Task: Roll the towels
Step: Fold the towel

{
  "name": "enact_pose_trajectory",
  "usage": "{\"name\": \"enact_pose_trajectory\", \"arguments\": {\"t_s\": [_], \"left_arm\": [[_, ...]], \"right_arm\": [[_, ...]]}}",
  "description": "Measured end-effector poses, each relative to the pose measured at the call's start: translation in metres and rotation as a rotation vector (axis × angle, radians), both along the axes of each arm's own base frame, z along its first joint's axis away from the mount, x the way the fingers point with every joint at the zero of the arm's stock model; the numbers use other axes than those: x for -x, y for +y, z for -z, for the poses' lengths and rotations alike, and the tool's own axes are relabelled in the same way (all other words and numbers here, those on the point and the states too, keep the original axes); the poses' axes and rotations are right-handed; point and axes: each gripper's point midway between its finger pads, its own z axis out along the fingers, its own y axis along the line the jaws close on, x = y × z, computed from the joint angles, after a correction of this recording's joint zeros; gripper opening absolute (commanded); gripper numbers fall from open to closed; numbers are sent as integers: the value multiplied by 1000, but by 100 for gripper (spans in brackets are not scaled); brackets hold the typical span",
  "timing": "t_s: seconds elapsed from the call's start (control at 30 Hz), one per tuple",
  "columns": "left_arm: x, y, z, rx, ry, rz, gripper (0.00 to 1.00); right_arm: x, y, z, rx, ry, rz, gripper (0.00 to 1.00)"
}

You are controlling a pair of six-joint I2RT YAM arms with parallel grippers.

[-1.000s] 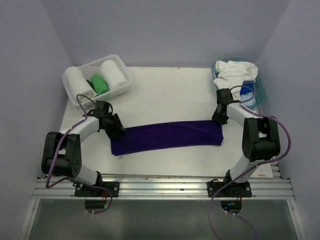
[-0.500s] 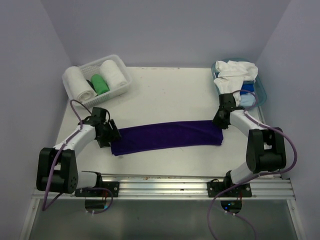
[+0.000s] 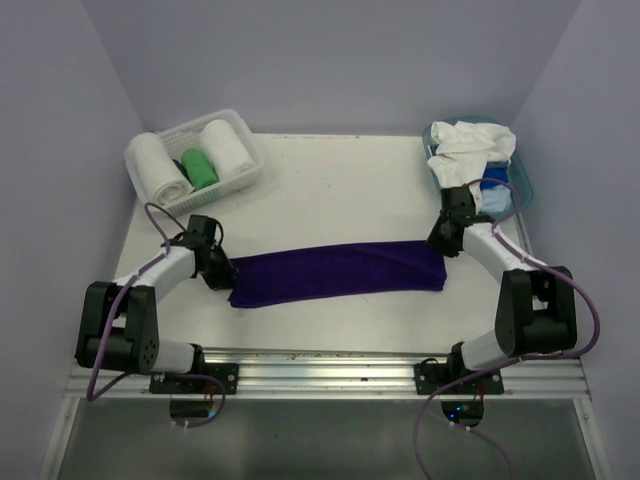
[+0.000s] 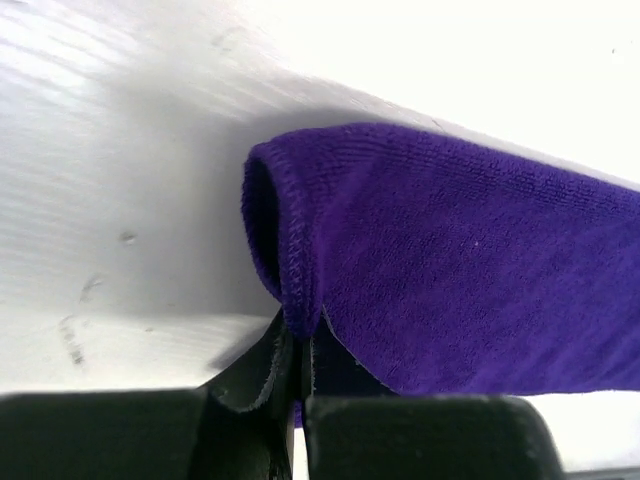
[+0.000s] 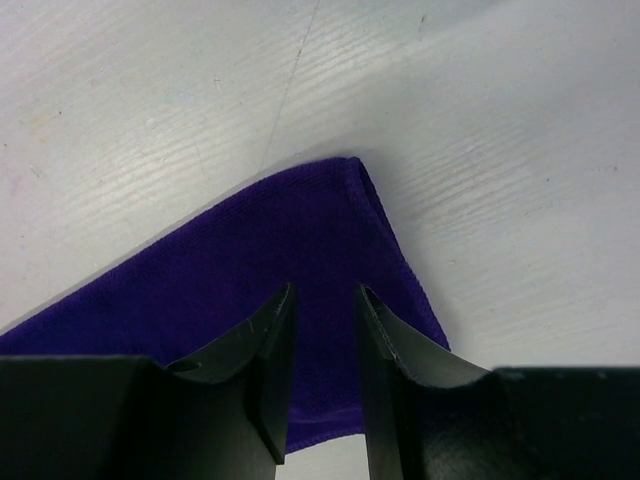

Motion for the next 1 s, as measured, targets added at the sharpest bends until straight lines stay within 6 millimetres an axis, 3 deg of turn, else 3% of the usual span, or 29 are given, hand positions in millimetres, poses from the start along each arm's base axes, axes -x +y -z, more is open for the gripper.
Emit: {"name": "enact_pose_trajectory", "arguments": {"t_s": [0.13, 0.27, 0.37, 0.43, 0.6, 0.73, 0.87, 1.0], "left_arm": [[-1, 19, -17, -69, -6, -36, 0], [-21, 51, -60, -135, -107, -116, 0], [-41, 73, -97, -189, -192, -151, 0], [-50, 77, -116, -207, -235, -143, 0], [-58, 76, -141, -219, -282, -100, 0], [-64, 46, -161, -205, -325, -9, 0], [-67, -9, -179, -161, -384, 143, 0], [-61, -66, -177, -111, -377, 269, 0]], "right_arm": [[2, 1, -4, -3, -3, -15, 33], [3, 14, -7, -24, -7, -68, 31], [7, 36, -6, -32, 0, -142, 31], [11, 58, -6, -54, 3, -212, 34], [27, 103, 0, -115, 21, -349, 34], [34, 115, 5, -158, 43, -376, 38], [37, 120, 7, -187, 57, -380, 41], [39, 119, 8, -185, 64, -378, 43]]}}
